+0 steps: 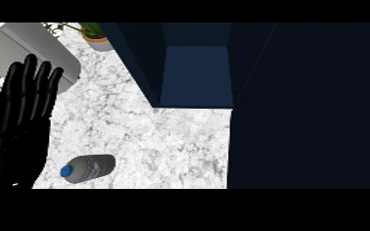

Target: Pick up the bottled water, place it into the cabinet and close the cabinet

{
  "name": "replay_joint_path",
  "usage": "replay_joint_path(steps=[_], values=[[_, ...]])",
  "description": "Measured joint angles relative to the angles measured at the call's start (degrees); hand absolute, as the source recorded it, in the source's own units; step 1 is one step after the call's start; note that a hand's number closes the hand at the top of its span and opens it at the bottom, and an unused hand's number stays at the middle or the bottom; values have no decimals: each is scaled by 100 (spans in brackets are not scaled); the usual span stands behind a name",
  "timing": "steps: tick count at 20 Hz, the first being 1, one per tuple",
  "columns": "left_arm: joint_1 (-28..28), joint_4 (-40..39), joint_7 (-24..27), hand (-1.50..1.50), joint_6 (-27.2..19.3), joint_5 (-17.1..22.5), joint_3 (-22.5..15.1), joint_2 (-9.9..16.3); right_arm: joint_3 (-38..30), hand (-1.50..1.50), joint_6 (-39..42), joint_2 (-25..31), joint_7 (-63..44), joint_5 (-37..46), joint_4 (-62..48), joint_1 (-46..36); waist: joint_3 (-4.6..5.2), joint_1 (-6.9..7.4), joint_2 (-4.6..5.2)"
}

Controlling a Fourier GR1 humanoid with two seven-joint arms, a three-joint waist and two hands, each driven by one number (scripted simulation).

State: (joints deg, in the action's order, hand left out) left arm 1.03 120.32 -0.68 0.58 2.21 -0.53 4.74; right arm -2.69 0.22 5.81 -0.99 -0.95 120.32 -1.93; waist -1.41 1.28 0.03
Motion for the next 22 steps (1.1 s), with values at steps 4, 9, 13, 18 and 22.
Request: replay_joint_path(steps=[4,9,13,18,22], values=[[-441,505,42,-150,160,320,392,168,103,-150,-33,-116,-57,21,294,322,90,-57,-15],[-1437,842,288,-150,454,1068,729,16,559,-150,407,-130,-275,-351,724,998,133,-34,-43],[-2220,1188,233,-150,731,1683,964,-46,1080,-150,668,-155,-516,-514,1261,1619,141,-58,-43],[-3053,1412,322,-150,1118,2087,1320,-129,1543,-150,862,-133,-579,-506,1957,2474,143,-92,-42],[-3482,1423,291,-150,1298,2107,1522,-160,1872,-150,931,-121,-448,-370,2130,2961,142,-114,-38]])
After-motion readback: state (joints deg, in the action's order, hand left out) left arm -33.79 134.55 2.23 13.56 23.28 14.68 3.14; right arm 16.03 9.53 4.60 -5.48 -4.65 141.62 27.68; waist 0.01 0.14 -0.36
